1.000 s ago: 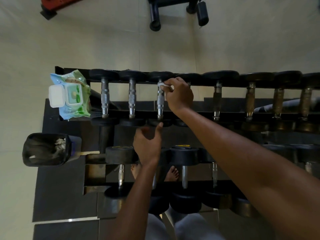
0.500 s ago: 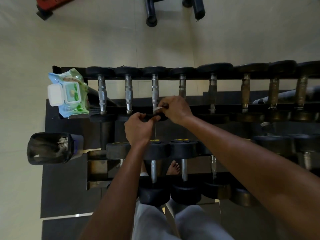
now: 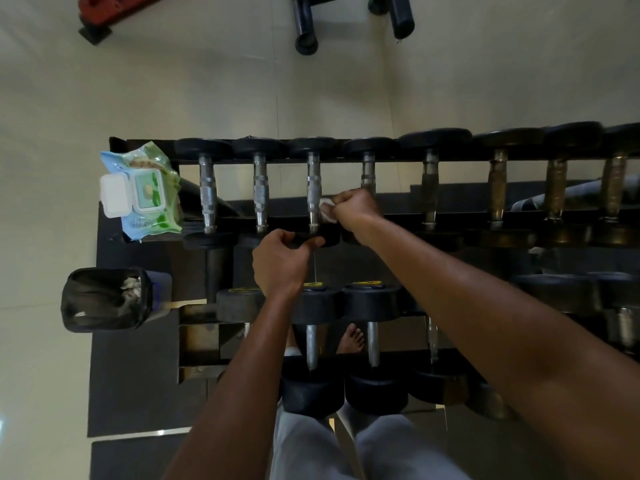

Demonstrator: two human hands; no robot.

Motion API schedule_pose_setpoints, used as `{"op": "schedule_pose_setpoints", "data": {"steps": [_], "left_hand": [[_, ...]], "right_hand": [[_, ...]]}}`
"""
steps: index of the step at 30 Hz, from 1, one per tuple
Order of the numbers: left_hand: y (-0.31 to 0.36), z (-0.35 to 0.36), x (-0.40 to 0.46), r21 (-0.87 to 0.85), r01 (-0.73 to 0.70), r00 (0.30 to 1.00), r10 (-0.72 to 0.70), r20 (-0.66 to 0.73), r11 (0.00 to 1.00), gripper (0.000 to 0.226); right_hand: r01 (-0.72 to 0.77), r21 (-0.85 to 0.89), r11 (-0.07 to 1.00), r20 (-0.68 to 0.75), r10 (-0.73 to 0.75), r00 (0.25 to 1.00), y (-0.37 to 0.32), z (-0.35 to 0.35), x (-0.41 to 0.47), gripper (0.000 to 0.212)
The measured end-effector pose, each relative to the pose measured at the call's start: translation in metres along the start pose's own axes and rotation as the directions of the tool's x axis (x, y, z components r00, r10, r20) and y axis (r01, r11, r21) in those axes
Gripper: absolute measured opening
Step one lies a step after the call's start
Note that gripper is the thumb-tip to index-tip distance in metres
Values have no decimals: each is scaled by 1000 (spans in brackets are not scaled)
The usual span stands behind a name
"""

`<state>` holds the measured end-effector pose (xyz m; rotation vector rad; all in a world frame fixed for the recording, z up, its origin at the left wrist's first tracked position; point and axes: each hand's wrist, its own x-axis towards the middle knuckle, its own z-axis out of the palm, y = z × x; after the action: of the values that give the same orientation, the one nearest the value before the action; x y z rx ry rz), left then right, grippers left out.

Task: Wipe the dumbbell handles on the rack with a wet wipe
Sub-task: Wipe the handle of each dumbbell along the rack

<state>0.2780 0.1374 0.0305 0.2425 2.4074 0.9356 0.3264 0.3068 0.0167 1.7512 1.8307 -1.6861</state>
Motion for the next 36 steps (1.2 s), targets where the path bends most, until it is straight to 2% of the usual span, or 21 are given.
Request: {"op": "schedule_pose_setpoints", "data": {"steps": [3, 6, 10, 12, 13, 14, 15, 17, 18, 21, 23, 25, 28, 29, 33, 36], "left_hand": [[-1, 2, 0, -12, 11, 1000, -11, -10, 1000, 36], [-2, 4, -2, -9, 12, 1000, -12, -17, 1000, 35], [-1, 4, -4, -3, 14, 1000, -14, -25, 1000, 37], [-2, 4, -4, -2, 26, 999, -26, -33, 1000, 39], [-3, 5, -4, -4, 27, 999, -27, -37, 1000, 40], [-4, 5, -5, -7, 28, 999, -29, -41, 1000, 42], [-4, 6, -6, -11, 28, 999, -28, -42, 1000, 43], [-6, 7, -7, -11, 22, 998, -22, -54, 1000, 48], [-7, 7, -8, -7, 23, 998, -23, -65, 1000, 51], [-8, 8, -8, 2, 32, 996, -32, -83, 999, 57], [-8, 8, -9, 12, 26, 996, -24, -84, 1000, 58], [-7, 7, -9, 13, 27, 996, -26, -83, 1000, 58], [-5, 5, -10, 2, 42, 996, -41, -74, 999, 57], [-6, 5, -9, 4, 37, 997, -37, -69, 999, 56], [-7, 4, -10, 3, 30, 997, -30, -71, 1000, 58], [-6, 4, -10, -6, 27, 997, -27, -70, 1000, 63]], "right_hand": [[-62, 245, 968, -64, 80, 995, -22, 0, 6, 25], [-111, 333, 936, -66, 141, 988, -47, -3, 13, 29], [-92, 378, 921, -70, 128, 989, -56, -6, 19, 25], [13, 357, 934, -110, 29, 994, -49, -7, 18, 22], [118, 282, 952, -146, -79, 986, -45, -7, 17, 21], [252, 139, 958, -177, -226, 958, -42, -7, 15, 20], [390, -55, 919, -188, -393, 900, -42, -7, 13, 18], [566, -435, 701, -139, -673, 726, -44, -6, 14, 13], [604, -556, 571, -96, -766, 636, -45, -7, 16, 17], [601, -765, 232, 80, -892, 445, -47, -10, 25, 17], [554, -828, 83, 177, -899, 400, -46, -10, 27, 9], [543, -839, 41, 234, -873, 428, -52, -8, 24, 7], [524, -851, 42, 306, -772, 557, -70, -4, 17, 17], [531, -846, 49, 320, -749, 580, -74, -4, 15, 18], [592, -799, 103, 386, -667, 638, -82, -5, 7, 22], [637, -769, 50, 504, -566, 653, -79, -3, 4, 24]]}}
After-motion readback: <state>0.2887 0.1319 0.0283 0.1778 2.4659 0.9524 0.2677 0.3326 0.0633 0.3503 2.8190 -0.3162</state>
